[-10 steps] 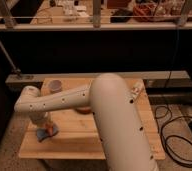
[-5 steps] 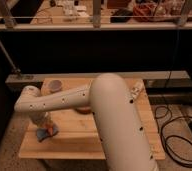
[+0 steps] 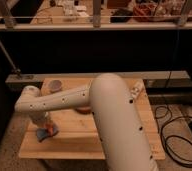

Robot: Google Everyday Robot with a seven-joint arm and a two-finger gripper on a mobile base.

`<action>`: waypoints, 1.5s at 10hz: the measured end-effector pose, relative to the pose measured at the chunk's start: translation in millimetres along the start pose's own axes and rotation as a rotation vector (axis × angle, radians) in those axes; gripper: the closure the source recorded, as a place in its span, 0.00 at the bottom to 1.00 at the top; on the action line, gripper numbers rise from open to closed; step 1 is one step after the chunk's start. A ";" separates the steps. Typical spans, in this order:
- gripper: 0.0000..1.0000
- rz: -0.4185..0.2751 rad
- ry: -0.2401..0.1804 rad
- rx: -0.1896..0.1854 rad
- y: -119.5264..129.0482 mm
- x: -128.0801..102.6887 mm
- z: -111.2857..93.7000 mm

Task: Place the pepper on the white sponge

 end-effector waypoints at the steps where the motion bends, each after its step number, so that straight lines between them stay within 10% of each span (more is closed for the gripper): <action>1: 0.90 -0.004 0.000 0.000 -0.1 0.1 0.1; 15: 0.90 -0.041 0.000 -0.001 3.4 3.1 2.7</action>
